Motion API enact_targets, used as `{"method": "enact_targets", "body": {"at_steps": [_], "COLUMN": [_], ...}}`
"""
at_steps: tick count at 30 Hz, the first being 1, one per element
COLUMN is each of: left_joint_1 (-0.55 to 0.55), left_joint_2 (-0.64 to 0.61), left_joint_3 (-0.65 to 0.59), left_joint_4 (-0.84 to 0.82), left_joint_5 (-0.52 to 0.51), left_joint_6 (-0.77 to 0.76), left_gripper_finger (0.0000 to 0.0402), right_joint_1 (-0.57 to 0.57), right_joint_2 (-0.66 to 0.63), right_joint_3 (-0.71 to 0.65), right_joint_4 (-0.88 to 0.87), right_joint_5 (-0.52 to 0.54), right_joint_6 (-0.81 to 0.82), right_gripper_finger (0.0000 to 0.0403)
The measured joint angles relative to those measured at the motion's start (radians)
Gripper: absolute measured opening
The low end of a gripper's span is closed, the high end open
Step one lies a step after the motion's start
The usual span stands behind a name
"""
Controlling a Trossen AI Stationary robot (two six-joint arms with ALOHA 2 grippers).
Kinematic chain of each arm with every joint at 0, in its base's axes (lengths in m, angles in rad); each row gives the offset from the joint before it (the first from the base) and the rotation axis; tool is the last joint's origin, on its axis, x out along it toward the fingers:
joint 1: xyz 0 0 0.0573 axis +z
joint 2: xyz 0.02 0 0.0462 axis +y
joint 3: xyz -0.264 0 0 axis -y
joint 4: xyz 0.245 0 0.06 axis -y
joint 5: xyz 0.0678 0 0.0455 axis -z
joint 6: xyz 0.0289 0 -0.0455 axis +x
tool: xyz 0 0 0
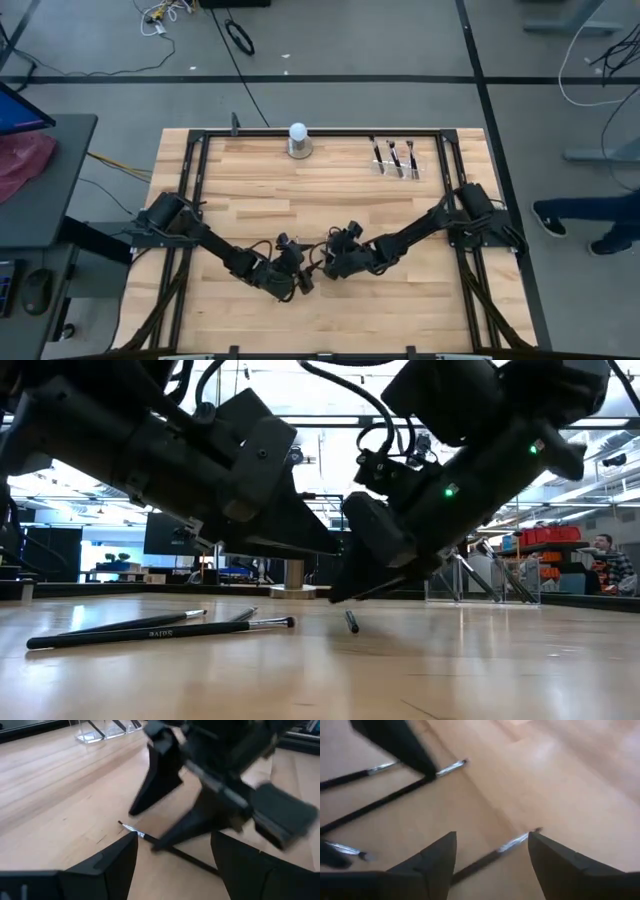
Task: Put items in baskets/containers
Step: Put the silver eyeshadow brush into the transparent organizer
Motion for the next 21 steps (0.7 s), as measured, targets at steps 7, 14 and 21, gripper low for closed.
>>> {"method": "enact_targets", "body": {"at_steps": [7,14,21], "left_joint_1": [-0.003,-0.003,-0.003], "left_joint_2": [0.000,-0.001,-0.001], "left_joint_3": [0.000,0.000,0.000], "left_joint_4": [0.009,0.010,0.009], "left_joint_5": [-0.003,-0.003,0.014], "left_joint_6": [-0.002,-0.006,-0.005], "left_gripper_finger": [0.0259,0.0259,0.0259], "right_joint_1": [-0.003,-0.010,-0.075], "right_joint_2": [0.037,0.029,0.022], "right_joint_3": [0.006,0.009,-0.012], "right_joint_4": [-0.056,-0.127,-0.080], "right_joint_5": [-0.036,-0.134,-0.292], "right_joint_6": [0.007,-0.202,-0.410], "right_gripper_finger": [0.0216,0.0156,0.0106]}}
